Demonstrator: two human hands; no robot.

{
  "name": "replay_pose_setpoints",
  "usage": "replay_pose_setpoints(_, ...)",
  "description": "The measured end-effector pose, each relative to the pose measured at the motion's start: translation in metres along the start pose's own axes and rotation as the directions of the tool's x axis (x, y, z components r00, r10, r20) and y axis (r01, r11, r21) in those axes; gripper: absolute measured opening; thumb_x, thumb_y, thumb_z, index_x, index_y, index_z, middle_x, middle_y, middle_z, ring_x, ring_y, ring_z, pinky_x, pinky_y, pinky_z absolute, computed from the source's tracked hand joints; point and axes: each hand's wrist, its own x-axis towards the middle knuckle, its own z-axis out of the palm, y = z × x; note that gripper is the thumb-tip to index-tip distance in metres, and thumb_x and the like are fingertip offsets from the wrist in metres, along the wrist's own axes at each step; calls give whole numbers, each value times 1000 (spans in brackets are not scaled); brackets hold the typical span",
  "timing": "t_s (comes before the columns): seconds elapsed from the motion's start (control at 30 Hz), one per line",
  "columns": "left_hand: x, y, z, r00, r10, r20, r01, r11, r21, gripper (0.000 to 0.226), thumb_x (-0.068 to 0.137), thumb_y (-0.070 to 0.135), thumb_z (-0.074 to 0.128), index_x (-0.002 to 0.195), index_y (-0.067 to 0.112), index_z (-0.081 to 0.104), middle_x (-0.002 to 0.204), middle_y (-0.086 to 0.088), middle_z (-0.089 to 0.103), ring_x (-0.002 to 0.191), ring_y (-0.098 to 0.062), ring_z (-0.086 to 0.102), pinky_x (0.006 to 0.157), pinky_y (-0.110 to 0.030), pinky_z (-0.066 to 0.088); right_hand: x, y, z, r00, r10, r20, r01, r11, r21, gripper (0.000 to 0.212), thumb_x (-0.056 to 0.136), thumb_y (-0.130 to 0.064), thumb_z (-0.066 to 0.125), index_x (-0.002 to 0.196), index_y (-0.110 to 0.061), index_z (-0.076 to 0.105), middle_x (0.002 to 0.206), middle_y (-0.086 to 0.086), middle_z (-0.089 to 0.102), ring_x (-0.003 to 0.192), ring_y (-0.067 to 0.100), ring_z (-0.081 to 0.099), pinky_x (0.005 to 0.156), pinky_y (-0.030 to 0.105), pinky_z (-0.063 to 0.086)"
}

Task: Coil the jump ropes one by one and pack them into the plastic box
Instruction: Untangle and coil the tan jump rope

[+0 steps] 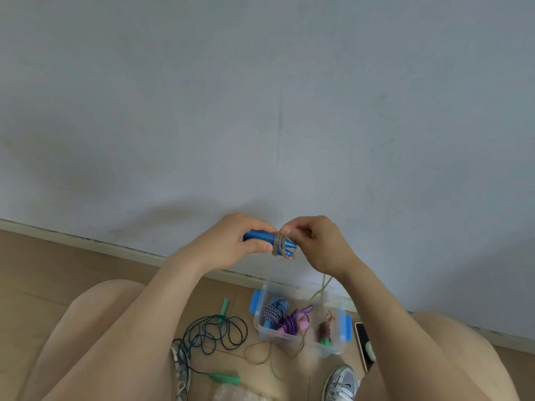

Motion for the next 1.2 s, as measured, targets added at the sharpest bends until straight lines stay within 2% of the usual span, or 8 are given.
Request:
replay_pose_setpoints(0.1,0,3,-2,1000,13,-27,-16,994,-104,14,101,27,69,112,32,77,93,6,73,82,-13,64,78,-27,48,-2,-3,-1,980,125,155,-170,930,325,38,110,-33,55,102,-4,77,79,6,67,64,7,53,66,24,46)
replay_pose_setpoints(0.2,0,9,-4,994,32,-105,-53,979,-195,15,103,25,67,114,30,76,94,8,74,79,-6,63,77,-20,51,-2,-10,2,934,191,301,-350,655,670,21,108,-12,55,106,0,71,78,4,55,63,11,45,62,26,40)
replay_pose_setpoints(0.33,3,10,-2,976,-1,-217,-50,971,-233,16,103,26,66,116,29,75,90,10,73,74,-2,61,73,-11,47,-3,-18,6,918,228,324,-396,551,734,29,109,-4,43,99,-14,69,68,-1,44,57,11,23,52,24,22)
replay_pose_setpoints(0.47,7,12,6,956,-34,-291,-42,967,-251,13,103,24,65,113,26,73,82,14,70,72,-3,60,69,-11,45,-6,-24,8,920,231,317,-392,502,771,26,112,-11,42,101,-11,65,65,-1,41,55,12,30,53,25,26)
replay_pose_setpoints(0.87,13,9,6,824,-117,-555,-84,943,-323,23,105,22,62,125,22,74,89,13,76,68,-6,59,70,-19,50,-10,-28,21,977,33,-210,47,929,366,9,98,-21,72,94,-19,81,80,-12,75,71,4,64,70,24,53)
replay_pose_setpoints(0.97,13,13,8,802,-97,-589,-93,954,-284,24,105,20,64,126,20,74,105,9,78,70,-6,64,70,-14,49,-10,-27,26,980,23,-197,24,972,232,21,105,-27,62,93,-21,78,85,-12,78,84,1,70,80,28,53)
replay_pose_setpoints(1.1,14,16,12,776,-59,-628,-88,976,-201,22,103,20,66,123,23,75,104,15,77,78,-6,67,71,-19,52,-15,-34,28,988,141,66,-154,819,553,36,114,-26,43,107,-4,72,67,5,62,61,25,69,79,53,60)
replay_pose_setpoints(1.2,15,14,12,756,-50,-652,-73,984,-161,21,103,19,66,121,23,76,106,17,77,91,-6,69,74,-17,51,-17,-39,32,989,138,52,-147,879,453,36,114,-30,42,108,-13,73,62,-6,42,50,11,44,52,28,43)
